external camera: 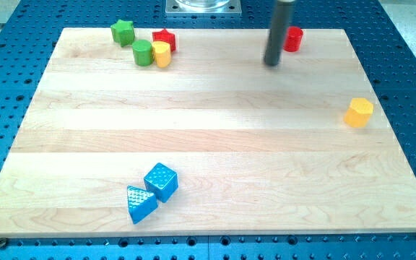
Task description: Move the red star to the bottom left of the red circle
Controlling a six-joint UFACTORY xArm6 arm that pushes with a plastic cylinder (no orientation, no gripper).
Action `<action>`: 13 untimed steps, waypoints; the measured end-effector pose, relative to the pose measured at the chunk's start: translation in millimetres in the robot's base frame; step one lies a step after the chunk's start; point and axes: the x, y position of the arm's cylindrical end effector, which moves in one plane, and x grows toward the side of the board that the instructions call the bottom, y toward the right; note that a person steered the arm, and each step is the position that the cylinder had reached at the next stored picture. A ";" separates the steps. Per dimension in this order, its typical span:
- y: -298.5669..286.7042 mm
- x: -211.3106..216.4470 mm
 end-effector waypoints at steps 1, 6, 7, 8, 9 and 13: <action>-148.1 13.7; -202.7 -87.0; -180.9 -90.8; -165.3 -89.6; -208.5 -74.8; -146.5 -101.6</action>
